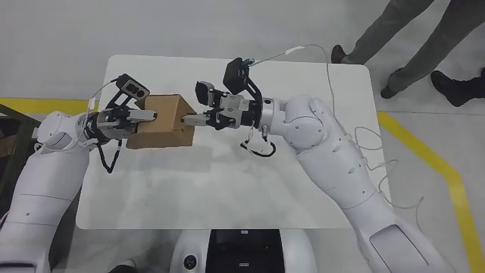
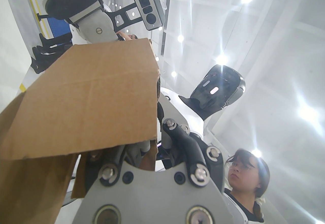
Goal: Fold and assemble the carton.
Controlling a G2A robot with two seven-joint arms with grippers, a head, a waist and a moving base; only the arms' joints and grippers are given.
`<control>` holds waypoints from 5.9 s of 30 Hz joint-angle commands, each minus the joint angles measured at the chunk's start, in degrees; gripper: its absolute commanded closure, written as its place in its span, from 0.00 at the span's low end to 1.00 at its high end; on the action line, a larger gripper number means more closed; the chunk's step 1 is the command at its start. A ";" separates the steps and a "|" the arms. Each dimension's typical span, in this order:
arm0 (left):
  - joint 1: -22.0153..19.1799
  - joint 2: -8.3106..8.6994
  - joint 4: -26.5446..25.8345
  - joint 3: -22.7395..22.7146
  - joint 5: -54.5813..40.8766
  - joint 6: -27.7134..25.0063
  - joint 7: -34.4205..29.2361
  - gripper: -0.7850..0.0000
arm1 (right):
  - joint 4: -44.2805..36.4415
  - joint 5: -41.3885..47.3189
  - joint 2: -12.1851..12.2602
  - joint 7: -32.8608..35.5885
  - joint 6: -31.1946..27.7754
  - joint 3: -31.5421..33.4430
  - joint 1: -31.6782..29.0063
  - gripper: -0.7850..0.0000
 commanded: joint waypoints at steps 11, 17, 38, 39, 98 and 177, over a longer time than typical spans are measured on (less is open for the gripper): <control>-0.14 0.51 -0.39 1.27 -0.44 -0.40 0.00 1.00 | 0.72 -0.77 0.07 -0.59 -0.08 -1.19 1.09 0.18; -0.20 0.69 -0.53 1.80 -0.75 -0.68 0.00 1.00 | 1.16 -0.94 0.05 -0.86 0.14 -1.84 1.57 0.16; -1.44 1.88 5.04 -0.90 7.98 -5.23 0.81 1.00 | -1.90 0.18 1.94 -0.83 0.39 2.46 -1.50 0.00; -1.69 1.96 5.24 -1.00 11.25 -6.41 2.29 1.00 | -2.16 0.37 2.01 -1.08 -0.05 2.61 -1.70 0.00; -23.16 -2.36 -5.99 28.40 70.98 11.58 17.23 0.00 | -7.83 3.49 6.42 0.13 2.53 7.03 -6.82 0.00; 8.73 3.35 -1.31 -21.76 67.40 -55.10 47.15 0.00 | -7.52 -27.69 4.24 -1.44 21.90 -10.98 -4.46 0.00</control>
